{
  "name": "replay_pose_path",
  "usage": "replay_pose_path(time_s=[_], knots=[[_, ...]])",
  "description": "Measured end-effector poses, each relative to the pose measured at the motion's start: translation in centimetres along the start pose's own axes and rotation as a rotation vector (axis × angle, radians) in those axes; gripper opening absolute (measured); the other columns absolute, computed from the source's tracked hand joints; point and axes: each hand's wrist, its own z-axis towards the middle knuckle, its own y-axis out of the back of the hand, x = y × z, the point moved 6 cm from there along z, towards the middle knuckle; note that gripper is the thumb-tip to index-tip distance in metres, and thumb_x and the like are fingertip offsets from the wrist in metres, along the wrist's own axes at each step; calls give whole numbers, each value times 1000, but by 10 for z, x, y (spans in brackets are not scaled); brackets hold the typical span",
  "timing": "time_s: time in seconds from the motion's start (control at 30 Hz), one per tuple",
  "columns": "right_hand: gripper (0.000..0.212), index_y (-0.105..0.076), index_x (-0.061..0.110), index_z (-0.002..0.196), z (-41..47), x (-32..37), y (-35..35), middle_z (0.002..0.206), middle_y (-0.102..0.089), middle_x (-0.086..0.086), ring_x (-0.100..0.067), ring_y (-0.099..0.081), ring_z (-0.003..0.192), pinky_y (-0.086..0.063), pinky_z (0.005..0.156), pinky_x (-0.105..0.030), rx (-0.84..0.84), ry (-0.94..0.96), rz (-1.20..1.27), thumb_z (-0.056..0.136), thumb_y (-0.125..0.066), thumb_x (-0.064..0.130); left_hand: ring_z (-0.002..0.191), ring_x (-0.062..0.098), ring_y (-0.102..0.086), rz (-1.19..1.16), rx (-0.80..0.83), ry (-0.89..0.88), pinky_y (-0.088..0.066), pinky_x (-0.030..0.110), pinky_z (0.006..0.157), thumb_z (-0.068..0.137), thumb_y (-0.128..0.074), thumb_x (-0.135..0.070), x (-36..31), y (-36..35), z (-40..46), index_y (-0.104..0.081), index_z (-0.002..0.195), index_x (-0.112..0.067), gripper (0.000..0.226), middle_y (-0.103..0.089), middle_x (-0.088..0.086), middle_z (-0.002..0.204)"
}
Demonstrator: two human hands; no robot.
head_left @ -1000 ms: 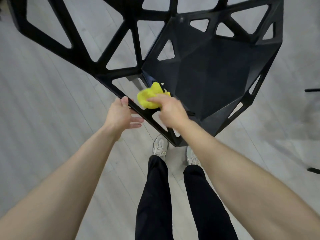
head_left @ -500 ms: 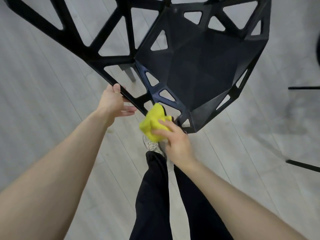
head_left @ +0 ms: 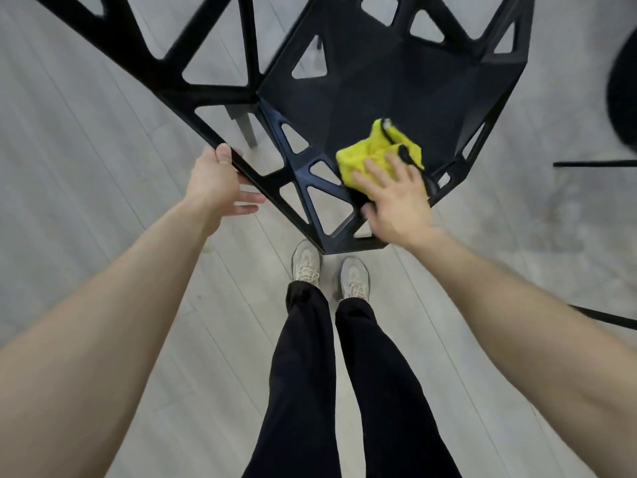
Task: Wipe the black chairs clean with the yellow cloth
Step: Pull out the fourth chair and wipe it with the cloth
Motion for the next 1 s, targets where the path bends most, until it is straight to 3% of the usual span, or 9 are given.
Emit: replay_pose_path(time_s=[0.1,0.27,0.4,0.47,0.53,0.63,0.73,0.9,1.0], knots=[[56,-53,44,150,16,-31,-1,168,-38,7,-32,-29,156,-24,120,-60,-1,149,-154,100,-46,68,78,29,-82,1,-17,-1,-68,50,82,119,-21,-41,1,-1,4,-54,132,-19,41,-77,13,108],[49,-46,42,157,21,-45,0,174,-26,7,-32,-17,162,-30,119,-63,-215,-288,54,109,-40,51,71,33,-77,-39,-131,-67,-69,47,71,118,-21,-42,8,-7,9,-53,122,-20,39,-70,16,117],[49,-44,42,159,-45,44,-41,171,-33,7,-33,-31,154,-38,110,-49,-99,126,57,110,-46,47,64,28,-73,-36,-167,-142,-68,49,72,118,-23,-43,9,-7,6,-53,121,-18,39,-70,18,111],[52,-51,42,154,-29,21,-26,159,-47,3,-35,-46,140,-36,110,-52,-83,333,-67,105,-52,59,71,29,-75,-11,-236,-197,-67,52,77,116,-28,-47,12,-7,4,-50,121,-20,35,-71,13,102],[60,-55,37,149,14,-28,-5,148,-52,-6,-38,-44,143,-24,122,-61,-105,323,-200,95,-59,64,88,31,-70,40,-400,-280,-60,53,88,112,-42,-47,12,-6,-8,-46,128,-20,32,-66,6,100],[62,-53,16,146,78,-110,33,165,-37,-17,-38,-20,161,-12,130,-60,-220,68,-147,95,-63,49,109,31,-54,239,-602,-499,-48,49,93,103,-61,-30,5,-15,-38,-45,132,-9,40,-51,11,118],[61,-50,14,154,85,-100,31,170,-32,-18,-35,-21,162,-9,130,-61,-315,-83,-26,102,-57,45,126,38,-49,761,-511,-708,-36,53,110,94,-71,-27,2,-57,-49,-54,131,-7,45,-51,14,130],[62,-42,33,162,4,-25,-22,171,-31,-16,-35,-26,160,-13,130,-61,36,723,-31,102,-55,36,146,45,-42,1225,-237,-566,-13,63,130,83,-62,-59,19,-128,-31,-53,145,4,89,-52,26,147],[59,-49,30,159,40,-110,16,169,-36,-13,-33,-30,159,-18,129,-60,-45,689,-44,100,-59,32,148,42,-42,1221,-217,-502,-23,60,129,76,-67,-67,16,-157,-22,-51,147,0,100,-54,24,149]])
